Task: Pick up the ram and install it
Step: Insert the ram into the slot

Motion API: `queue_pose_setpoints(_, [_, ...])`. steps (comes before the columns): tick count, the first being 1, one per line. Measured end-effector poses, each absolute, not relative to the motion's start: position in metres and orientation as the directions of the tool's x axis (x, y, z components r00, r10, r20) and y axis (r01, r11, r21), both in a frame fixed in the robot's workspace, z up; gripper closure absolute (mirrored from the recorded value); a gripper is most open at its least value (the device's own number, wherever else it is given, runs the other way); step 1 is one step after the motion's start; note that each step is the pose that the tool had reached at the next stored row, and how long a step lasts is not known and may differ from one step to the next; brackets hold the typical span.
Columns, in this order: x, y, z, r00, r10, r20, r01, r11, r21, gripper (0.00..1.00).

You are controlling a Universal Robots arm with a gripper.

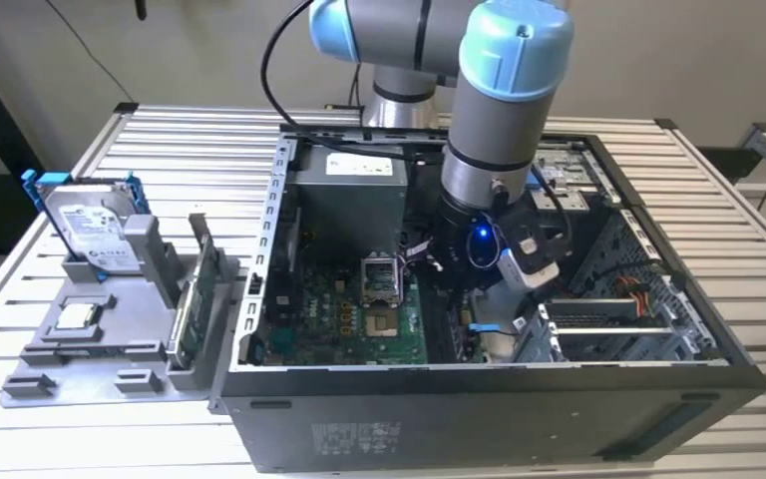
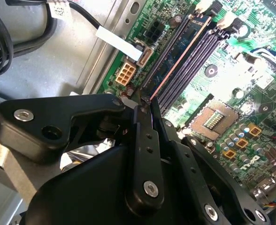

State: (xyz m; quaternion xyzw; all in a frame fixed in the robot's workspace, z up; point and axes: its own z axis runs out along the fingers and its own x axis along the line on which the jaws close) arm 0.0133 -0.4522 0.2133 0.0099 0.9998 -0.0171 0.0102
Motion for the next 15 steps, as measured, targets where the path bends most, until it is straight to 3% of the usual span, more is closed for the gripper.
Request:
queue_pose_setpoints(9, [0.0133,-0.4522,0.2122,-1.000,0.020,-0.021,0.020,0.999,-0.034,0.86])
queue_pose_setpoints(15, [0.0133,-0.4523,0.2162,-1.000,0.020,-0.021,0.020,0.999,-0.034,0.78])
